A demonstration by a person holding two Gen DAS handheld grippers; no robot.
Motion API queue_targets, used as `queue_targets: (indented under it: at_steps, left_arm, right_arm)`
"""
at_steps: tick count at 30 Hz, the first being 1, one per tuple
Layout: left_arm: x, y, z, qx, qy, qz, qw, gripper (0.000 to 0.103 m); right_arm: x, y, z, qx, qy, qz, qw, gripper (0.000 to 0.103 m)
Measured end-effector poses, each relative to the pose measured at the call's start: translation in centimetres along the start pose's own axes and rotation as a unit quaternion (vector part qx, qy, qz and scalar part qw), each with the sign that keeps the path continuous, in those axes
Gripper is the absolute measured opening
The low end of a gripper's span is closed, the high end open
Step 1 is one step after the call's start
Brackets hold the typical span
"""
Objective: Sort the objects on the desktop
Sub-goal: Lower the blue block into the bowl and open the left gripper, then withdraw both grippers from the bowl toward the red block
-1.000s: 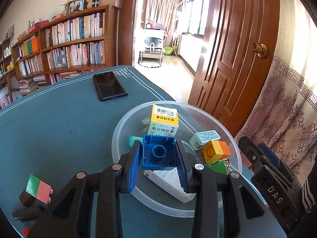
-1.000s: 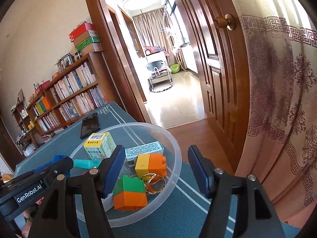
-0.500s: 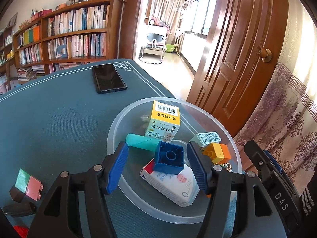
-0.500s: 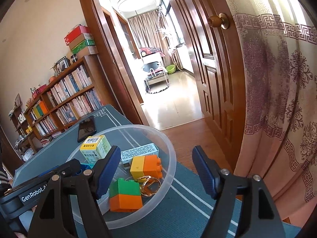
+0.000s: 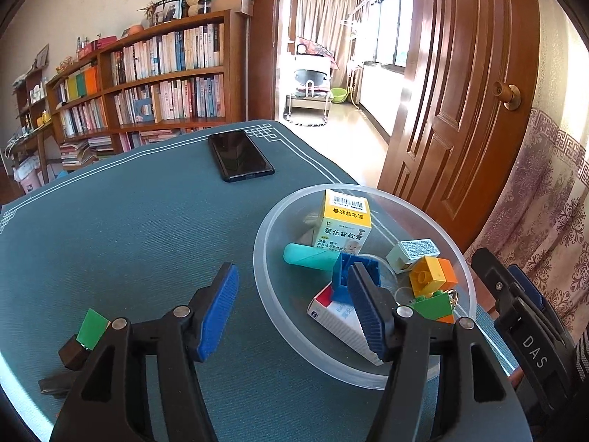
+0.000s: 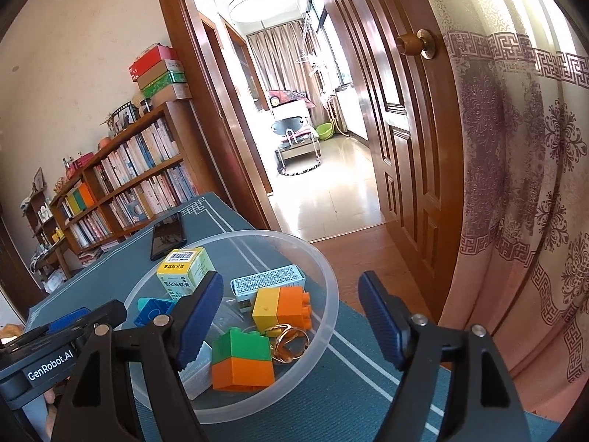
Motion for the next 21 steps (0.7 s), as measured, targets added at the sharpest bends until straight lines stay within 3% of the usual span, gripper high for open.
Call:
queue_targets:
  at_steps: [5, 21]
  left_arm:
    - [1.0, 1.3, 0.5, 0.006, 0.0, -0.022, 0.9997, 0.07]
    - [3.7, 6.6, 4.3, 0.042, 0.019, -0.074, 0.9962, 0.07]
  right_arm:
    - [-0.1, 0.3, 0.2, 0.004, 0.005, -0.008, 1.0, 0.08]
    - [-0.3, 1.0, 0.9, 0.026, 0.007, -0.004, 1.0, 0.08]
Point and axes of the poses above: each gripper's, at about its wrist camera, not at the fingertips, and x roughly against the way its jaws point, y to its left, z to its underside, the point moved 4 cm from there along -x, roughly the way its jaws point, and after that the axes turned 7 degrees about -x, right-handed, at the moved point
